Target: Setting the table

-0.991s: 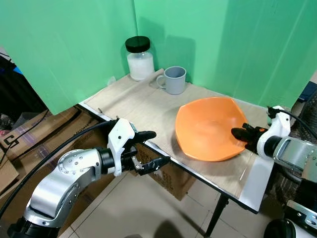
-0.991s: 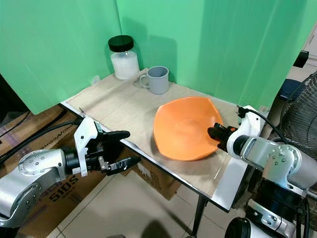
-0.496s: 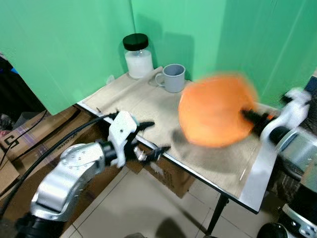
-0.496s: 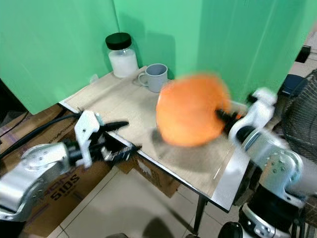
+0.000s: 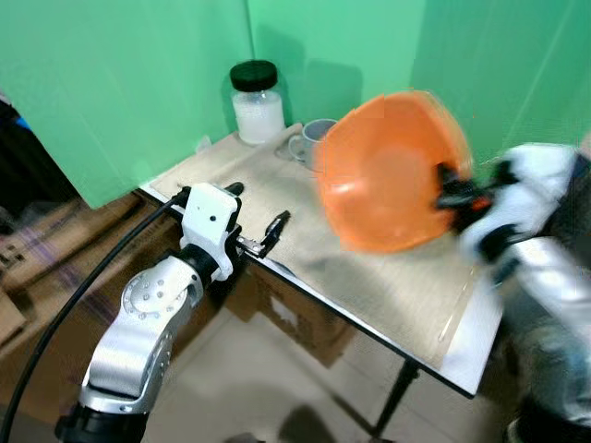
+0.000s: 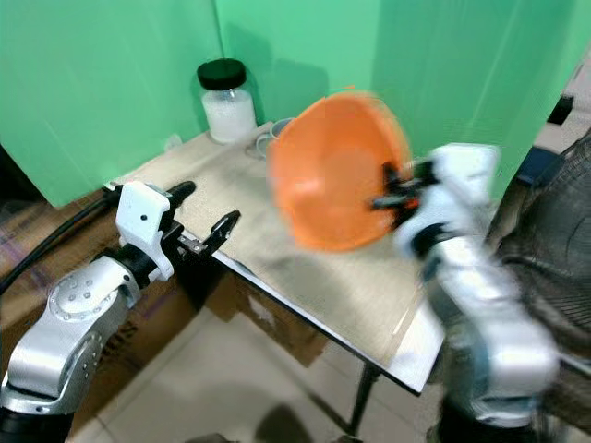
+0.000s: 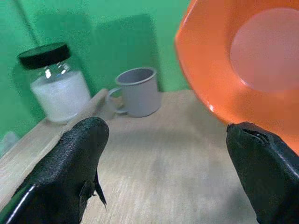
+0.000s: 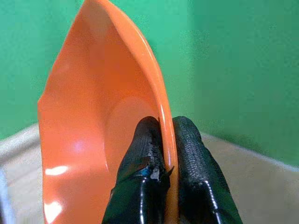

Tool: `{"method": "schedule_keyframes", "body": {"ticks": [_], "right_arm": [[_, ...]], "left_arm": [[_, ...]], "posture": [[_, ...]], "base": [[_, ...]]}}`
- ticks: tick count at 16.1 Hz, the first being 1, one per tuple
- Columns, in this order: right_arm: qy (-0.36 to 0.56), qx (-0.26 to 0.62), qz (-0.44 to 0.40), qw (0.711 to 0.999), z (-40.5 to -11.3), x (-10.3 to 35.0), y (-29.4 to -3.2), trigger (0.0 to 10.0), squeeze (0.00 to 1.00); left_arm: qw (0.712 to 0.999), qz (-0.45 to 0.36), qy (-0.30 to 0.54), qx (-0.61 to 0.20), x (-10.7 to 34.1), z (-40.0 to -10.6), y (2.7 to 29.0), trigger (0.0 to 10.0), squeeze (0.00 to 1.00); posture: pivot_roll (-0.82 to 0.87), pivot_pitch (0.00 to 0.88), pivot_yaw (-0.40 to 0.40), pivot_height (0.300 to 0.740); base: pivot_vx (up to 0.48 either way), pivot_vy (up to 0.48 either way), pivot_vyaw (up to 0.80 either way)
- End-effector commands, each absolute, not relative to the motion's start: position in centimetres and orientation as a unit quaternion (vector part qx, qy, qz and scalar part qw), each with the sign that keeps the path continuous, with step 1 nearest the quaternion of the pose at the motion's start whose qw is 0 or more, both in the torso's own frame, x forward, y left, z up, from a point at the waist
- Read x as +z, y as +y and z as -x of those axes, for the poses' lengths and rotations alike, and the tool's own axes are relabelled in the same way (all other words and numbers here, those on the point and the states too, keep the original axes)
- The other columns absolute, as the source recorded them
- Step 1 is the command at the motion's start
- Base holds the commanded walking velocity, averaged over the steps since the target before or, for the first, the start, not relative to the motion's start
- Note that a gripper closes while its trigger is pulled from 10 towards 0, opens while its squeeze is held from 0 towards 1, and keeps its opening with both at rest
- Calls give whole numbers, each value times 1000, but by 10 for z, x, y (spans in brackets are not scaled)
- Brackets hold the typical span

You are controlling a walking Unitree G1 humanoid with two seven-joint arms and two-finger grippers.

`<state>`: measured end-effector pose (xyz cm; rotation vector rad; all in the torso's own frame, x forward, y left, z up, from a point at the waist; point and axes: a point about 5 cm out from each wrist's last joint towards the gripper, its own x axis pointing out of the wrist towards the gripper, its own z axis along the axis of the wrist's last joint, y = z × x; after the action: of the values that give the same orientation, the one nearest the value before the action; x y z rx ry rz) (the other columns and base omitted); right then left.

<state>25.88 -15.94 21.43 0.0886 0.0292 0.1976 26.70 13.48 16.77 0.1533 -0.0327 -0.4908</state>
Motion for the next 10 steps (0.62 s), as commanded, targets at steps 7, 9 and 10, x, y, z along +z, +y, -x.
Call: {"method": "schedule_keyframes", "body": {"ticks": [7,9,10], "right_arm": [[-45,105,23,993,-255,215,-150,10000,0],[-70,88,1,994,-253,222,-150,10000,0],[-80,78,-5,994,-251,225,-154,10000,0]], "left_arm": [[973,-100,-50,-202,176,-260,136,10000,0],[977,-78,-69,-184,185,-264,138,10000,0],[976,-81,-69,-189,183,-266,136,10000,0]], "posture": [[70,0,9,740],[39,0,38,740],[36,0,41,740]], "base": [[0,0,-670],[0,0,-788],[0,0,-800]]}}
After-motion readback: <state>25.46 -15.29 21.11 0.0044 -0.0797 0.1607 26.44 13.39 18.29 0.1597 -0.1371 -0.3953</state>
